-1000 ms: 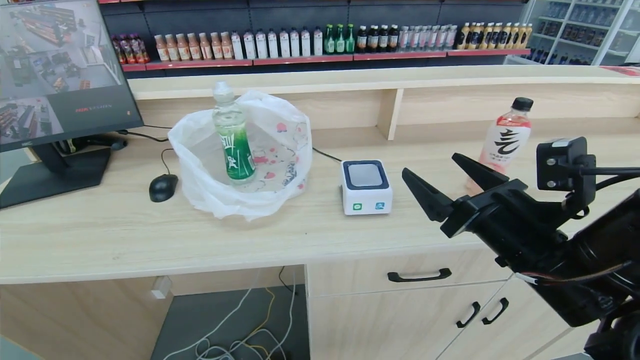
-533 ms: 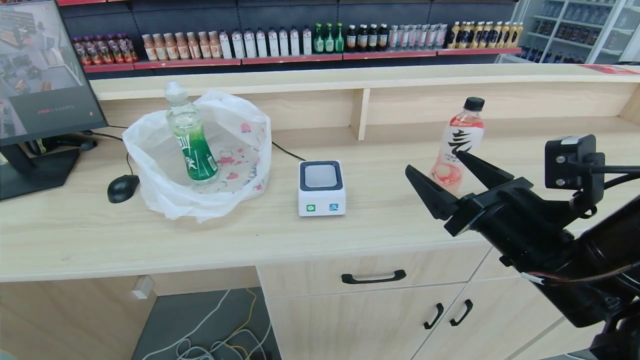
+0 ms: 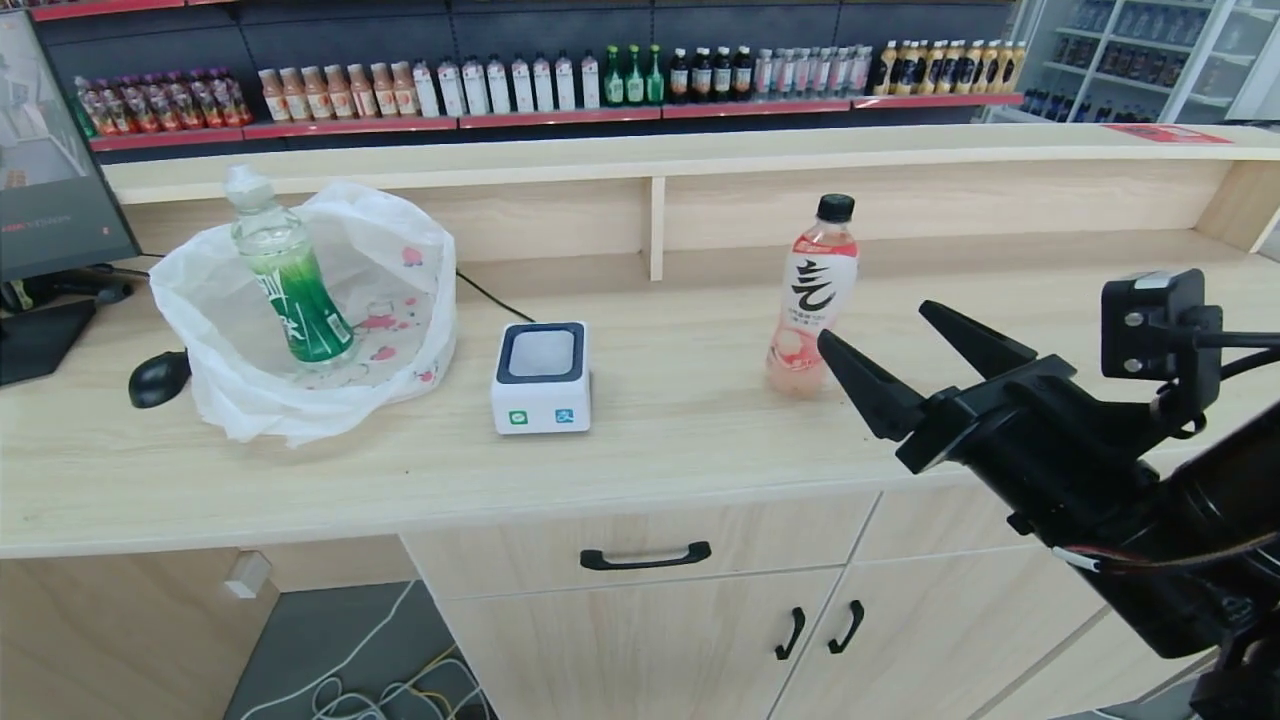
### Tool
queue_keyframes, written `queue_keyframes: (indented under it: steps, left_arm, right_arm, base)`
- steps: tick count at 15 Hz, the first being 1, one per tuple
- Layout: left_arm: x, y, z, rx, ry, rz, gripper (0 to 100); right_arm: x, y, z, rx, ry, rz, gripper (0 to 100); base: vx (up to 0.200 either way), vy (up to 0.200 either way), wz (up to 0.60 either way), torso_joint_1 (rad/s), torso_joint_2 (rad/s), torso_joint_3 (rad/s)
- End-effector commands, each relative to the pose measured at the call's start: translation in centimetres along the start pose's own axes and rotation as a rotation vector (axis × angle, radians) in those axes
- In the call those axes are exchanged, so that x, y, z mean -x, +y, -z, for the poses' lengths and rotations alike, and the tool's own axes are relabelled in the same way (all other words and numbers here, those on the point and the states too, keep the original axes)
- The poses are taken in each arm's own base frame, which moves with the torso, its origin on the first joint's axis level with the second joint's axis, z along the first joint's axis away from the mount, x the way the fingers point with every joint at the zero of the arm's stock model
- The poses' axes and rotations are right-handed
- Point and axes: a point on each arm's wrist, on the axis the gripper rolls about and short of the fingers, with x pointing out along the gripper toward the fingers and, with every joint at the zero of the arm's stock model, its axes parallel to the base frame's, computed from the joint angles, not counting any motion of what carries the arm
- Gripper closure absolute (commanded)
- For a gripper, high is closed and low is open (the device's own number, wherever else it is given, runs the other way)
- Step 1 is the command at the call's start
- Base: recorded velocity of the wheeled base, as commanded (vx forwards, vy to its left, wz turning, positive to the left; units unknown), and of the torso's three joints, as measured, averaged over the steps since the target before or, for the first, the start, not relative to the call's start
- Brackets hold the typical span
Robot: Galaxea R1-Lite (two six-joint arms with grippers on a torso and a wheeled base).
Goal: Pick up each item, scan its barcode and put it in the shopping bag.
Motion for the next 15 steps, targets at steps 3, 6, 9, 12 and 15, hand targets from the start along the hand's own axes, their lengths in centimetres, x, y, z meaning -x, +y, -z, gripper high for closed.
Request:
queue_keyframes:
  steps: [3, 6, 9, 12, 15]
  left_arm:
    - [0.0, 0.0, 0.0, 0.000, 0.000, 0.000, 0]
    - [0.0, 0.0, 0.0, 0.000, 0.000, 0.000, 0]
    - [0.0, 0.0, 0.0, 0.000, 0.000, 0.000, 0]
    - [0.0, 0.0, 0.0, 0.000, 0.000, 0.000, 0]
    - [0.0, 0.0, 0.0, 0.000, 0.000, 0.000, 0]
  right_arm:
    - [-0.4, 0.1, 1.7, 0.005, 0.058, -0.004, 0]
    - [-3.2, -0.4, 0.8, 0.012, 0.037, 0.020, 0]
    - [-5.6, -1.9, 0.6, 0.033, 0.121, 0.070, 0]
    - [-6.3, -2.5, 1.1, 0.042, 0.176, 0.092, 0]
    - [-6.8, -4.4, 2.8, 0.068, 0.220, 0.153, 0]
  base:
    - [0.000, 0.000, 0.00, 0.000, 0.00, 0.000]
    - [0.000, 0.000, 0.00, 0.000, 0.00, 0.000]
    - [0.000, 0.000, 0.00, 0.000, 0.00, 0.000]
    - [0.000, 0.000, 0.00, 0.000, 0.00, 0.000]
    - [0.000, 0.000, 0.00, 0.000, 0.00, 0.000]
